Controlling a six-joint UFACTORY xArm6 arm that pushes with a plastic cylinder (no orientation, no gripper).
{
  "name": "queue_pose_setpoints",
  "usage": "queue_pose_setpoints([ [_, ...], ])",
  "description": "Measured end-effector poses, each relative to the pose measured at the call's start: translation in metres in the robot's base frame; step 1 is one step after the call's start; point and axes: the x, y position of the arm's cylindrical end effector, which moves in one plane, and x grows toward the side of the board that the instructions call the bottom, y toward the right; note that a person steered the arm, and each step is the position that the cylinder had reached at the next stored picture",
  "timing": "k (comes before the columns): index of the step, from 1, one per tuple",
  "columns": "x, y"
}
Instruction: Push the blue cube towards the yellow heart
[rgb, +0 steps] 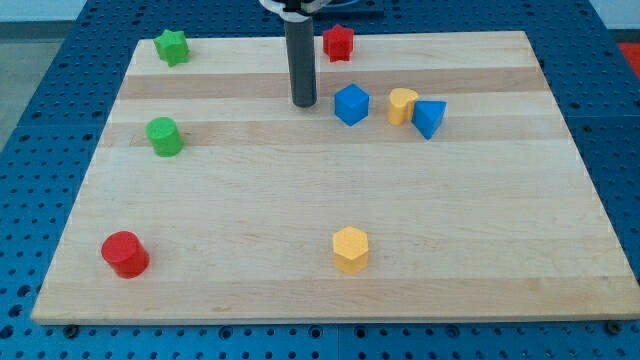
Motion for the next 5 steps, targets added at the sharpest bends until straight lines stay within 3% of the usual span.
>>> queue_pose_setpoints([
  [5, 0.012, 0.017],
])
